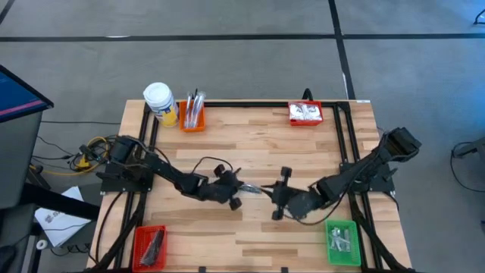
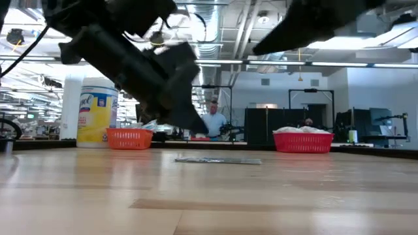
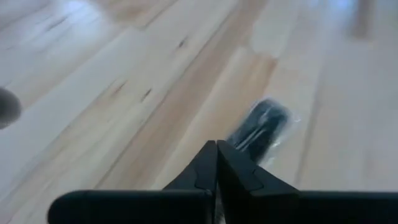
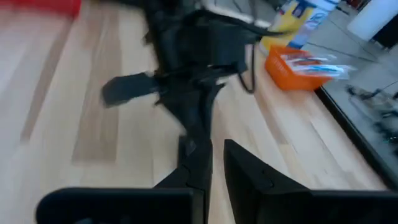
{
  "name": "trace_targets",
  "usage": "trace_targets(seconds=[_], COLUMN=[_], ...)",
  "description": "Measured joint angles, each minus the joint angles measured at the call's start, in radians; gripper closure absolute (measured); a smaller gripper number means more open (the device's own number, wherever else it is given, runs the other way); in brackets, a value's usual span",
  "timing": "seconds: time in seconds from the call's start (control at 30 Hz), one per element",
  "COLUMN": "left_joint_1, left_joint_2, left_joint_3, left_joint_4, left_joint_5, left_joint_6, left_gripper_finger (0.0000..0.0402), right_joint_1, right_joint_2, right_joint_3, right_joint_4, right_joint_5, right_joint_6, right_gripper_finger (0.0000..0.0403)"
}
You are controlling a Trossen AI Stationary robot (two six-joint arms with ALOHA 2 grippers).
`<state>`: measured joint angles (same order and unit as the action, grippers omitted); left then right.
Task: Pick & Place Travel size toiletries
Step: Put the comb into the bottom red bin
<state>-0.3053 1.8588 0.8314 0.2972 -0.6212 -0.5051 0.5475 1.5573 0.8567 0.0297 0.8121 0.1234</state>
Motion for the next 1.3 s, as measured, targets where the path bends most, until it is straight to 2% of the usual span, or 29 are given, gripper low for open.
trace_targets(seconds=[0.07, 0.13, 0.27, 0.37, 0.47, 0.6, 0.87, 1.0, 1.3], left_joint_1=[-0.008, -0.022, -0.047, -0.056, -0.056, -0.052, -0.047, -0.047, -0.047], left_joint_2=[-0.023, -0.048, -0.08, -0.09, -0.093, -0.093, -0.093, -0.093, -0.093], left_joint_3=[-0.043, -0.092, -0.173, -0.211, -0.223, -0.224, -0.224, -0.224, -0.222], left_joint_4=[0.11, 0.226, 0.446, 0.52, 0.529, 0.529, 0.528, 0.525, 0.479], left_joint_5=[0.032, 0.053, 0.087, 0.098, 0.098, 0.098, 0.098, 0.098, 0.098], left_joint_6=[0.026, 0.062, 0.134, 0.161, 0.16, 0.159, 0.158, 0.158, 0.17], left_gripper_finger=[0.04, 0.04, 0.04, 0.04, 0.04, 0.0399, 0.0394, 0.0394, 0.0396], right_joint_1=[-0.015, -0.023, -0.054, -0.066, -0.047, -0.027, -0.071, -0.086, -0.092], right_joint_2=[-0.025, -0.052, -0.12, -0.149, -0.172, -0.178, -0.169, -0.106, 0.156], right_joint_3=[-0.046, -0.13, -0.344, -0.465, -0.533, -0.549, -0.503, -0.482, -0.341], right_joint_4=[0.111, 0.311, 0.756, 0.974, 1.085, 1.06, 0.821, 0.827, 0.808], right_joint_5=[-0.039, -0.09, -0.283, -0.284, -0.295, -0.283, -0.287, -0.288, -0.291], right_joint_6=[-0.015, -0.04, -0.056, -0.063, -0.079, -0.064, 0.039, 0.043, 0.005], right_gripper_finger=[0.0371, 0.0377, 0.0394, 0.0401, 0.0397, 0.0387, 0.0388, 0.0394, 0.0383])
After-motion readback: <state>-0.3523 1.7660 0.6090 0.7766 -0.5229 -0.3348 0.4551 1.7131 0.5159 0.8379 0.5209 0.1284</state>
